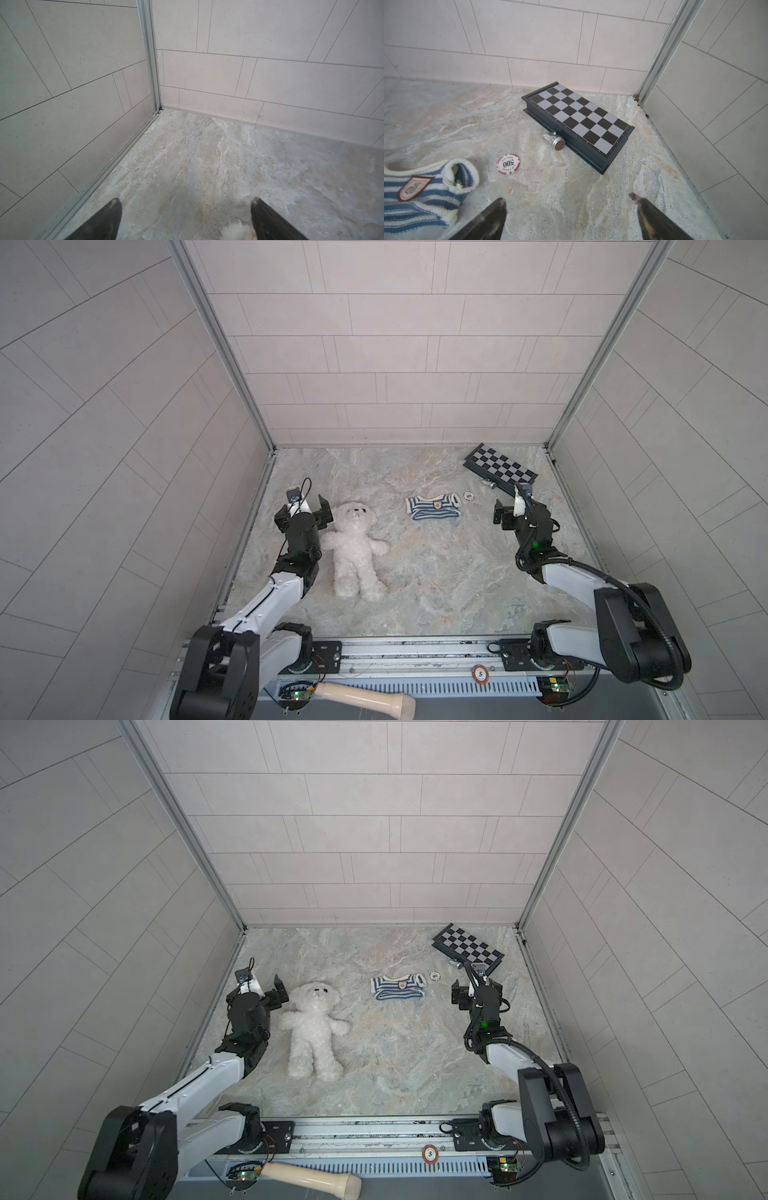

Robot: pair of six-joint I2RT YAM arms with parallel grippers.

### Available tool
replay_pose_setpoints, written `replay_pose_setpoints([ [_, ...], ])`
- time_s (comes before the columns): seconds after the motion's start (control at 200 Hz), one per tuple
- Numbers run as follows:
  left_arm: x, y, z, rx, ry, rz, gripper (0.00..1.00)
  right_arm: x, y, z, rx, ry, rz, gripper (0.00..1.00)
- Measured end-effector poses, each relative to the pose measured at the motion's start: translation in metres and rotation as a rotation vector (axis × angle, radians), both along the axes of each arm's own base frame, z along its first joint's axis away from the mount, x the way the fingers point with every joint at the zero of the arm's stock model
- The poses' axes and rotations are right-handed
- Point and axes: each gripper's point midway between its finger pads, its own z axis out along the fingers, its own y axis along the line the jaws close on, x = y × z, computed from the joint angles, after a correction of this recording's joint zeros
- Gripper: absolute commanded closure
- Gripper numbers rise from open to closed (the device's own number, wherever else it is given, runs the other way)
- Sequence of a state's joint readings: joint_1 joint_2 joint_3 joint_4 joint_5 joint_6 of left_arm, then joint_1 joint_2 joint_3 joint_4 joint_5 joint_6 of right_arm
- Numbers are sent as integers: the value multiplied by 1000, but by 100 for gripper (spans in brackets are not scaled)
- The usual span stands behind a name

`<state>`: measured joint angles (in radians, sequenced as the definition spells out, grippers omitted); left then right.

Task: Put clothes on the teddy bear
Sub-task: 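Move the left gripper to the bear's head while the right gripper reaches the striped sweater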

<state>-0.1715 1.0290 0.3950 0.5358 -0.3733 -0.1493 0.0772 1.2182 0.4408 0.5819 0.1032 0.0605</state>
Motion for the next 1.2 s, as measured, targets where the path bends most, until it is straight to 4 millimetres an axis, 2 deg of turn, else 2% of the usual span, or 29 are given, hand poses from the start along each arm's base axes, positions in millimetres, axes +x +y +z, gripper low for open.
replay_pose_setpoints([
  [0.11,-2,-21,9,-102,25,-55,0,-3,14,21,47,-5,15,0],
  [0.22,-1,-46,12,-204,88,-129,0,-1,43,23,70,60,81,0],
  [0.29,-4,-61,6,-265,132,-181,0,3,64,16,58,136,130,0],
  [0.37,-13,-78,-12,-322,216,-237,0,9,86,3,53,227,187,1],
  [0.486,-28,-100,-34,-351,337,-307,0,15,104,-21,50,347,242,0],
  [0.696,-46,-138,-34,-349,424,-435,0,29,150,-54,3,531,367,3],
  [0.816,-53,-146,-39,-351,457,-469,0,41,175,-66,-28,606,421,8],
  [1.016,-57,-150,-45,-366,478,-487,0,56,214,-88,-89,741,514,16],
  [1.101,-61,-149,-49,-368,482,-491,0,62,221,-95,-106,779,529,17],
  [1.202,-65,-147,-49,-369,477,-494,0,60,222,-105,-111,828,539,20],
])
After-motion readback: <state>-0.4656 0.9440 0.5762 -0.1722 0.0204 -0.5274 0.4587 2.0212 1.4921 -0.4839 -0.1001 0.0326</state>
